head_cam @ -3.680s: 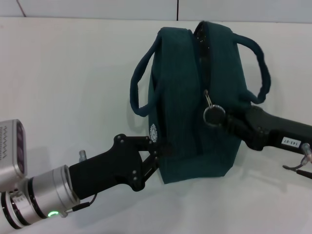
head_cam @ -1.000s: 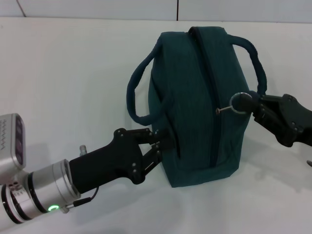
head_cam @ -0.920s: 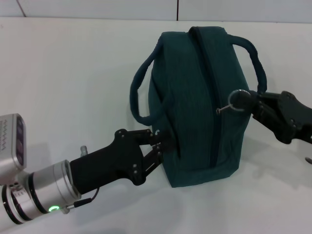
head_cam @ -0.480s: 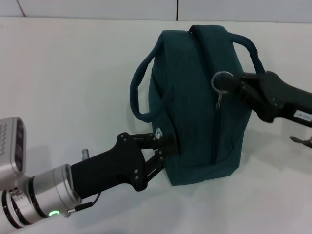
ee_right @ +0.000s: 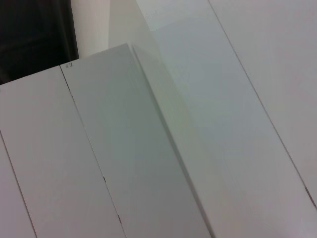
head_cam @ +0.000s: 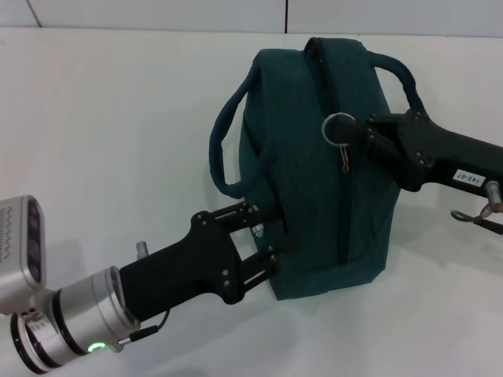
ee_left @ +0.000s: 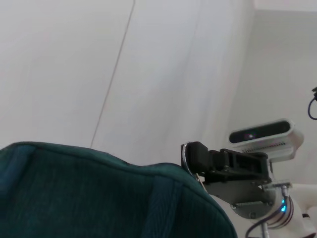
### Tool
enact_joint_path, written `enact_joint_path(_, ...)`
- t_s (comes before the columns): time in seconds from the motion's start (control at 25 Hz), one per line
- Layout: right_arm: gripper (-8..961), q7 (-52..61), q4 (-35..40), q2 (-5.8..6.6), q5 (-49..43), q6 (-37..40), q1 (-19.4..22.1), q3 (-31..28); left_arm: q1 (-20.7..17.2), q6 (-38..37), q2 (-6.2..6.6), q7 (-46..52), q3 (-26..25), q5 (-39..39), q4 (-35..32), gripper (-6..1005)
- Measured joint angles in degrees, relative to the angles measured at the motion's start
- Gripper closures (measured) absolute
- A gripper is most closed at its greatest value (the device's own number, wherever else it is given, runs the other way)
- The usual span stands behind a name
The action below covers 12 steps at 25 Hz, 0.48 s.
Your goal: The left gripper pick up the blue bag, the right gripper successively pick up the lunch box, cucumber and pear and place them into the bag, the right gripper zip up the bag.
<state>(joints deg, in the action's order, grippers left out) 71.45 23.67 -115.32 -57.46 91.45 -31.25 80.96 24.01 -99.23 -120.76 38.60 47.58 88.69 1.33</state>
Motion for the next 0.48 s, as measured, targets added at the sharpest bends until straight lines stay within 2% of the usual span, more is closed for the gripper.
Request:
enact_joint_path(0.08,936,0.0,0.0,0.01,0.0,0.0,0.1,0.0,0.4,0.2,0.0,-0.3,0.0,-0.7,0.8,626)
enact_joint_path(0.32,936,-0.1,0.0,0.01,0.0,0.3,0.5,0.0,4.1,2.2,0.0,-2.5,-0.6,-1.2,7.0,529)
enact_joint_path(0.48,936,-0.3,0.0,0.01,0.0,0.5,0.5,0.1,4.6,3.1,0.0,-3.0,-2.4,-1.2,8.6,531)
